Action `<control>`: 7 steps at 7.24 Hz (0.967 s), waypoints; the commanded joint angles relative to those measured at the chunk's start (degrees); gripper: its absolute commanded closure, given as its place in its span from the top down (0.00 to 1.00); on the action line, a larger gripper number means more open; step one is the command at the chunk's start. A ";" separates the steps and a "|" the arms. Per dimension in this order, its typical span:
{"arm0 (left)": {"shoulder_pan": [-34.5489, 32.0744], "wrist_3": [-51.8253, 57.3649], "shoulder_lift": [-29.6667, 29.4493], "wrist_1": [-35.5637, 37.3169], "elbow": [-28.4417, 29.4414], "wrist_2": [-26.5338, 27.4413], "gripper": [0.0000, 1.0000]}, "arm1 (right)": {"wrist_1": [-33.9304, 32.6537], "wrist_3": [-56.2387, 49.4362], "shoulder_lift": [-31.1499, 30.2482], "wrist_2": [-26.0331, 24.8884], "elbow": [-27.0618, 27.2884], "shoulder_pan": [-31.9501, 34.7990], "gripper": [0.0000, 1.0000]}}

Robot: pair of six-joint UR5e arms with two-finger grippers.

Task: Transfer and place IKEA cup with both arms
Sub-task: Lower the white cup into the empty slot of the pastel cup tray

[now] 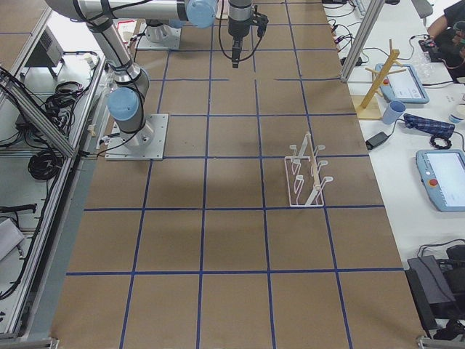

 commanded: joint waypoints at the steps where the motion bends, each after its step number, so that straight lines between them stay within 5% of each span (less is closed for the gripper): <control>1: -0.12 -0.16 -0.28 0.18 -1.26 -0.04 0.00 | 0.03 -0.21 -0.32 -0.02 -0.06 0.05 1.00; 5: -0.30 -0.95 -1.68 2.29 -2.41 -0.48 0.05 | 0.03 -0.30 -0.33 -0.01 0.03 0.05 1.00; 7: -0.30 -1.04 -1.77 2.29 -2.50 -0.57 0.30 | -0.06 -0.30 -0.32 0.07 0.03 0.05 1.00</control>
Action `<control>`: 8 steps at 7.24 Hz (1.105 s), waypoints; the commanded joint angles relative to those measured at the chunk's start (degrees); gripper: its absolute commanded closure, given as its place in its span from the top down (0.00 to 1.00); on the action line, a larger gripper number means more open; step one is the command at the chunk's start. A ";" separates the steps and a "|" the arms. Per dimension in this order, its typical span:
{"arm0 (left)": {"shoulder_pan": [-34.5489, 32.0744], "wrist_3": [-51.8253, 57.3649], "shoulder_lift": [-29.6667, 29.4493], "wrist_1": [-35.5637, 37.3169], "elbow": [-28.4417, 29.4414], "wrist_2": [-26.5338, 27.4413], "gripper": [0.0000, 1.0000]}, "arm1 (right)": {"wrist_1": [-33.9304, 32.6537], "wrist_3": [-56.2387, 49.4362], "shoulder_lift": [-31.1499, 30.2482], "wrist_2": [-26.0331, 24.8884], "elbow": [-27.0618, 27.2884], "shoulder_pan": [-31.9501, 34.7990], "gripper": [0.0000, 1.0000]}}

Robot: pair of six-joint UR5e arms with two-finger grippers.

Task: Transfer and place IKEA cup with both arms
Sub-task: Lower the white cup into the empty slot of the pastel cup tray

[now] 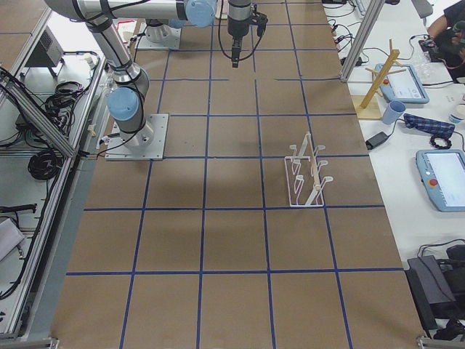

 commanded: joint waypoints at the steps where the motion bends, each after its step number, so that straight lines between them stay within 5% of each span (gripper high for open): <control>1: -0.02 -0.11 -0.07 0.04 0.09 -0.02 0.45 | -0.04 0.00 -0.07 -0.02 0.00 0.00 1.00; 4: -1.50 -0.02 2.73 -1.26 3.42 0.41 0.64 | -0.04 0.00 -0.07 0.07 -0.09 0.00 1.00; 8: -17.54 -12.26 12.65 -14.09 10.11 1.29 0.79 | 0.13 0.00 0.19 0.07 -0.26 0.00 1.00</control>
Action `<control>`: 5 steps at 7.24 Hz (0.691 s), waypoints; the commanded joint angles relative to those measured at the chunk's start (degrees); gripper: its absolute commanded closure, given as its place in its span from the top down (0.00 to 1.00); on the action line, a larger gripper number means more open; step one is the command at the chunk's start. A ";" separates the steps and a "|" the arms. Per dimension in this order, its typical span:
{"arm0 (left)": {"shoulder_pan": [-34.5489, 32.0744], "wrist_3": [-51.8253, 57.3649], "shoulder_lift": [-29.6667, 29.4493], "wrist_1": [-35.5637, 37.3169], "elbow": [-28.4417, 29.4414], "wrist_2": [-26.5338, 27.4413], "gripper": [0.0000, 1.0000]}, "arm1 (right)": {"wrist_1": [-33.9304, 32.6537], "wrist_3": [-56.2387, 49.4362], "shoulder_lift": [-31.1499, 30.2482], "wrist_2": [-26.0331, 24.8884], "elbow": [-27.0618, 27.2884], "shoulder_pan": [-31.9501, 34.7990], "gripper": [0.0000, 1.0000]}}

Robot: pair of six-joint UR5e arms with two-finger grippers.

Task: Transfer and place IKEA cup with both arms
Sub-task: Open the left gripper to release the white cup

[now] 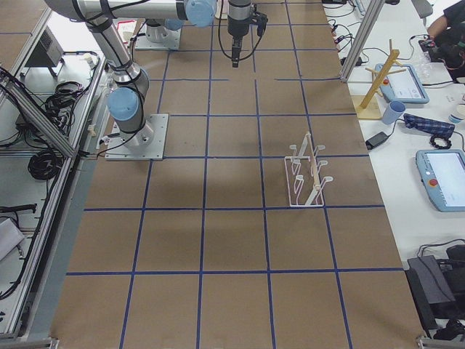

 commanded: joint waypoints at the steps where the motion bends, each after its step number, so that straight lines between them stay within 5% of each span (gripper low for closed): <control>1: -11.95 -12.73 5.31 -5.47 0.99 1.29 0.81 | -0.03 -0.06 0.21 0.02 -0.07 0.00 1.00; 5: -36.03 -40.21 10.42 -10.49 2.82 0.60 1.00 | 0.50 -0.06 0.30 0.02 -0.69 0.00 1.00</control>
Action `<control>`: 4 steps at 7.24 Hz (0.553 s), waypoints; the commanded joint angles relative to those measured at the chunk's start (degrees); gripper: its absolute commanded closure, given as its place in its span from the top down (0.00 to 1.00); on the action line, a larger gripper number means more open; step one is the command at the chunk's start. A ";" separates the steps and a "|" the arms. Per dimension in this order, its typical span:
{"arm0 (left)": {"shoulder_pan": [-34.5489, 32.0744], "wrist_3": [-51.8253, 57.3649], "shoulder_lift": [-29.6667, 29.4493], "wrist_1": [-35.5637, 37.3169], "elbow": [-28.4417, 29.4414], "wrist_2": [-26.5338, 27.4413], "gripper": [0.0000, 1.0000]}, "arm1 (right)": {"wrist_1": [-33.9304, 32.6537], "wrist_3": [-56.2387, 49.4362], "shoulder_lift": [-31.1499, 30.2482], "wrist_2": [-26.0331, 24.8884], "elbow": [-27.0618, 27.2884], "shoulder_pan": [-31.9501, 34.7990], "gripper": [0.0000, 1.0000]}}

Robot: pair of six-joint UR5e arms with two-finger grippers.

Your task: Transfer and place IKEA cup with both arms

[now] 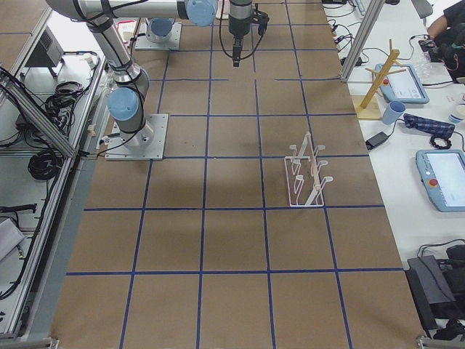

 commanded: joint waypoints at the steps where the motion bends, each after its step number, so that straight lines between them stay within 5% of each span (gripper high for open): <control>1: -14.39 -17.27 0.79 -4.35 3.28 -0.22 1.00 | 0.11 0.09 -0.46 -0.08 0.62 -0.02 1.00; 4: -22.19 -26.04 2.10 -8.86 4.00 -1.00 1.00 | 0.02 0.09 -0.37 -0.17 0.54 -0.02 1.00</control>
